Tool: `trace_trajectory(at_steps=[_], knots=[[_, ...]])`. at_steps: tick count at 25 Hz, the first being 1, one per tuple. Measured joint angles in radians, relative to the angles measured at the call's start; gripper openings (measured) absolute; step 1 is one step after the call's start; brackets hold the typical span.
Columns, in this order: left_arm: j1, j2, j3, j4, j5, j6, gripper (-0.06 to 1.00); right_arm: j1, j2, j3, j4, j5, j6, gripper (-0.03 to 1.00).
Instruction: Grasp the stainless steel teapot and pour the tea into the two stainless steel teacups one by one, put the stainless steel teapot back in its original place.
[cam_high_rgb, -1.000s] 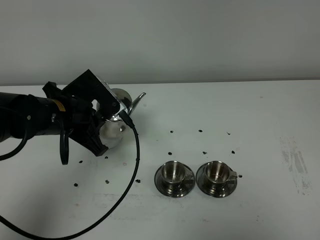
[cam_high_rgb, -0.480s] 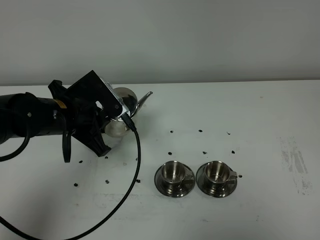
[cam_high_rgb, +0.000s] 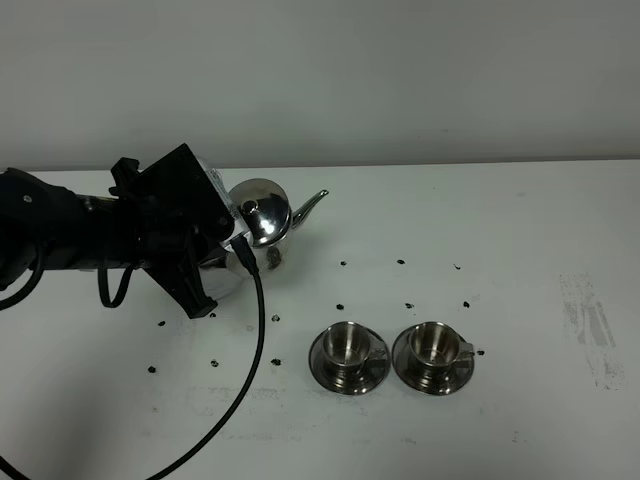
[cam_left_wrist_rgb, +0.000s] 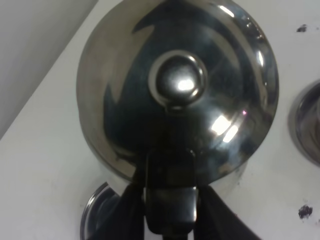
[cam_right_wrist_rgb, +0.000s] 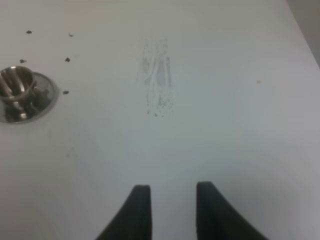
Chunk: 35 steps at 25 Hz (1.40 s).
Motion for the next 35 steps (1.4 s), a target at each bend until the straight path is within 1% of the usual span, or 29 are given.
trace_trajectory(at_steps=[2,4,10,12,21,26,30,35], knots=[[0.011,0.004,0.000,-0.020,0.038,0.056,0.22,0.000,0.000,0.000,0.000,0.000,0.000,0.23],[0.021,0.004,0.000,-0.023,0.068,0.091,0.22,0.000,0.000,0.000,0.000,0.000,0.000,0.23],[0.039,0.024,0.000,-0.024,0.127,0.129,0.22,0.000,0.000,0.000,0.000,0.000,0.000,0.23],[0.047,0.030,0.000,-0.024,0.138,0.148,0.22,0.000,0.000,0.000,0.000,0.000,0.000,0.23],[0.049,0.042,0.000,-0.028,0.173,0.312,0.22,0.000,0.000,0.000,0.003,0.000,0.000,0.23],[0.049,0.042,0.000,-0.086,0.194,0.391,0.22,0.000,0.000,0.000,0.003,0.000,0.000,0.23],[0.078,0.042,0.000,-0.137,0.221,0.413,0.22,0.000,0.000,0.000,0.004,0.000,0.000,0.23],[0.111,0.049,0.000,-0.152,0.263,0.416,0.22,0.000,0.000,0.000,0.004,0.000,0.000,0.23]])
